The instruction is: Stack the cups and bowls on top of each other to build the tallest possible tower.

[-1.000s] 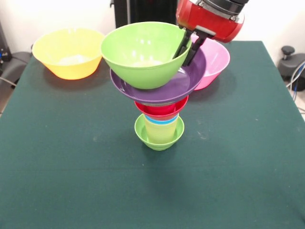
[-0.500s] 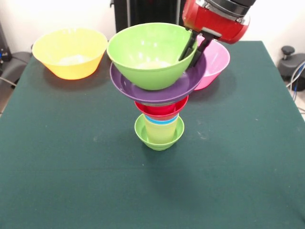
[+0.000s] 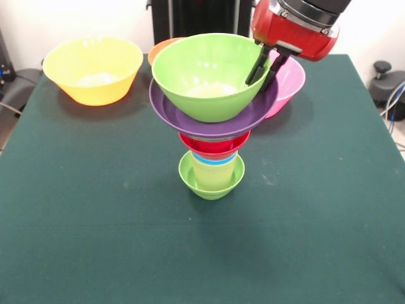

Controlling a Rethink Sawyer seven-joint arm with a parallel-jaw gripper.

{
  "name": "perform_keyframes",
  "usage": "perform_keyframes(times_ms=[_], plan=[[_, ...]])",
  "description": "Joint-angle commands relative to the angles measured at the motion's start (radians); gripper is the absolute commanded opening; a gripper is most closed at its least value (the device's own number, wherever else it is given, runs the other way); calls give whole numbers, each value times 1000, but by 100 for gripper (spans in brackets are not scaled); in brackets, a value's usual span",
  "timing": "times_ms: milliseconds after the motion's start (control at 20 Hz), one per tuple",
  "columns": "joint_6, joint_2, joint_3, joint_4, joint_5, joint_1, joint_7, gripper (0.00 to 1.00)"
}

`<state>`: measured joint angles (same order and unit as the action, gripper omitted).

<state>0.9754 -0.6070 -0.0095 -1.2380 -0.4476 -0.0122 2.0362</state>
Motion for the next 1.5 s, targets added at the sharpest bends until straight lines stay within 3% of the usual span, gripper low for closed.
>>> perform_keyframes(times_ms=[50,800,850,1500], plan=[[-41,19,21,-44,17,-17,112,0],[-46,24,9,-35,8,-26,104,0],[-46,24,7,-35,12,-28,101,100],[-27,24,6,-37,38,-31,97,100]])
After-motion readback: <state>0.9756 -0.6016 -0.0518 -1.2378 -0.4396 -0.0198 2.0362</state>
